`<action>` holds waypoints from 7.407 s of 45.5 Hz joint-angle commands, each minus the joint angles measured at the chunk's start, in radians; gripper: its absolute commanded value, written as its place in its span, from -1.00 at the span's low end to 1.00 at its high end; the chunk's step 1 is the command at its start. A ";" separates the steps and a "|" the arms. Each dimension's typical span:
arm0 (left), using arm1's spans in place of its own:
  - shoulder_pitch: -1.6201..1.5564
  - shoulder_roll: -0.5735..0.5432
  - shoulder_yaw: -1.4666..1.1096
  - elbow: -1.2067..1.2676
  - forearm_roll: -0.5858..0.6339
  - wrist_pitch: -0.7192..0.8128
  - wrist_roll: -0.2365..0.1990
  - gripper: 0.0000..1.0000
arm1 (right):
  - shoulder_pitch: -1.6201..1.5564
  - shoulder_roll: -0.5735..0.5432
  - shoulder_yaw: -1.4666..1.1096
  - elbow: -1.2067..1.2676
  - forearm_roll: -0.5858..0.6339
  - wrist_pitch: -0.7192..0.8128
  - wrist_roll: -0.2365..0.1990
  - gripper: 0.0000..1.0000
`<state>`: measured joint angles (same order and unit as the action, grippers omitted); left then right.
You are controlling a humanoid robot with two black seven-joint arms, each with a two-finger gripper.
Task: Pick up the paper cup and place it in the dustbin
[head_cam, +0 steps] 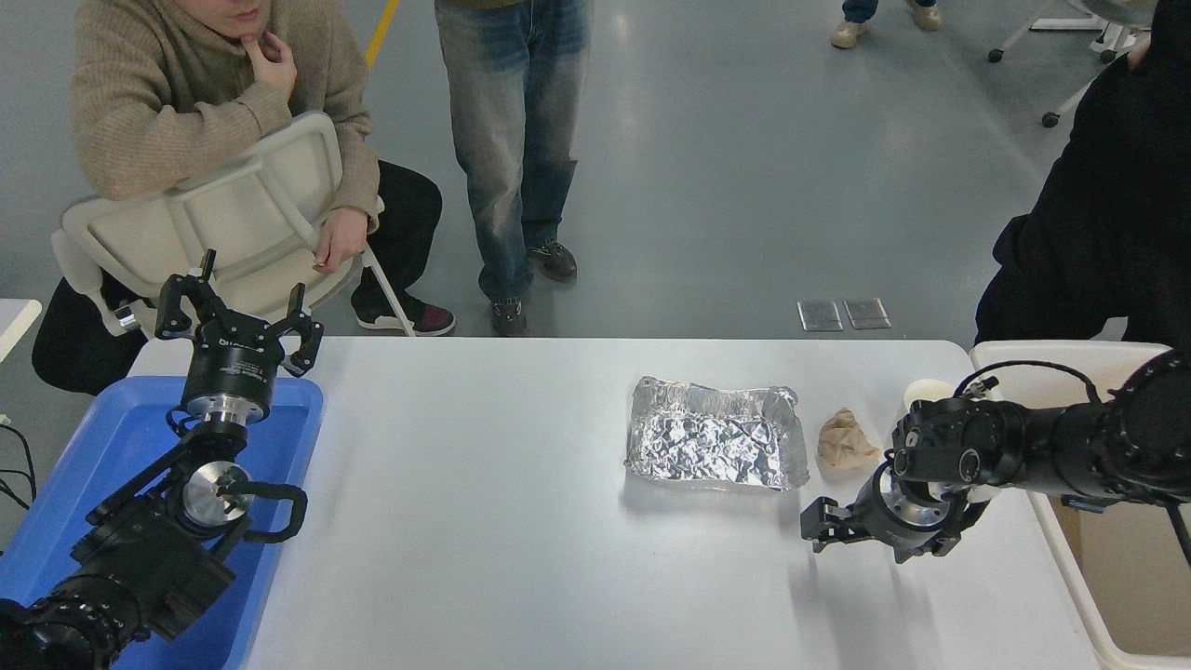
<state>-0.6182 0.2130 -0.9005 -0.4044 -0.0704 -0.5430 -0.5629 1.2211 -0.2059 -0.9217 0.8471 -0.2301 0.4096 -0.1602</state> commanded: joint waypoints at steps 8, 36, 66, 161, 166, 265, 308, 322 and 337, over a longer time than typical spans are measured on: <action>0.000 0.000 0.000 0.001 0.000 0.000 0.000 0.98 | 0.005 -0.033 0.000 0.001 0.000 0.001 0.002 0.98; 0.000 0.000 0.000 -0.001 0.000 0.000 0.000 0.98 | 0.136 -0.085 0.009 0.075 0.005 0.147 0.002 0.99; 0.000 0.000 0.000 -0.001 0.000 0.000 0.000 0.98 | 0.943 -0.273 -0.266 0.539 0.095 0.376 -0.007 0.99; 0.000 0.000 -0.002 -0.001 0.000 0.000 0.000 0.98 | 0.067 -0.158 -0.083 -0.154 0.181 -0.164 -0.007 1.00; 0.000 0.000 -0.002 -0.001 0.000 0.000 0.000 0.98 | 0.064 -0.156 -0.074 -0.152 0.189 -0.181 -0.007 1.00; 0.000 0.000 -0.002 0.001 0.001 0.000 0.000 0.98 | 0.753 -0.274 -0.315 0.368 0.354 0.317 -0.001 -1.00; 0.000 0.000 -0.002 -0.001 0.001 0.000 0.000 0.98 | 1.005 -0.288 -0.362 0.454 0.350 0.376 -0.002 -1.00; 0.000 0.000 0.000 -0.001 0.000 0.000 0.000 0.98 | 0.988 -0.388 -0.517 0.394 0.348 0.376 -0.002 -1.00; 0.000 0.000 0.000 -0.001 0.000 0.000 0.000 0.98 | 0.847 -0.567 -0.549 0.314 0.298 0.264 -0.002 -1.00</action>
<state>-0.6182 0.2133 -0.9006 -0.4042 -0.0705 -0.5430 -0.5630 2.1627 -0.6611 -1.4495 1.2265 0.0971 0.7571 -0.1631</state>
